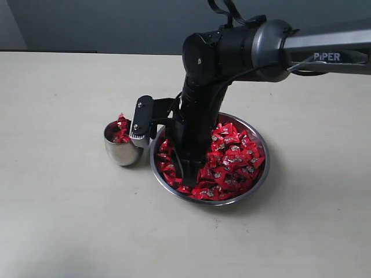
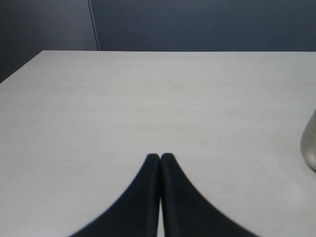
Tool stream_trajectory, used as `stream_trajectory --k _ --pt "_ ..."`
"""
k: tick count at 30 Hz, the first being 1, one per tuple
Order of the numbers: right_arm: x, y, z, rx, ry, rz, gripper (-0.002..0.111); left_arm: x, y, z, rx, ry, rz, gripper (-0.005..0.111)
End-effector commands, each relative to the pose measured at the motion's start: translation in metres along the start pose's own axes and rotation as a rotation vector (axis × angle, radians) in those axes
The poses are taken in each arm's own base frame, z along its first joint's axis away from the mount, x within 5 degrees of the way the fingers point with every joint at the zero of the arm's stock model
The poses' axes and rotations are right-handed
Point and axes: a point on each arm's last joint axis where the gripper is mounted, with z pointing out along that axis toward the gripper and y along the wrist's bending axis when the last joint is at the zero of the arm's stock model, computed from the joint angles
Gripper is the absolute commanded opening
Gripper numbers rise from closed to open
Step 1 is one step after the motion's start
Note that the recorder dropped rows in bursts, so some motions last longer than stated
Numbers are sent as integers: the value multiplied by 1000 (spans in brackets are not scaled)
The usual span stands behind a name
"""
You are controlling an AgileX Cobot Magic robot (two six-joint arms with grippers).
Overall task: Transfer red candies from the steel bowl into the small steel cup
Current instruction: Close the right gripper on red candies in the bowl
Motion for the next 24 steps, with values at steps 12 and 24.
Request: stream_trajectory --k 12,24 --pt "8 -7 16 20 95 -2 38 1 -1 0 9 -8 0 0" --pt "7 -8 16 26 87 9 38 1 -1 0 9 -8 0 0"
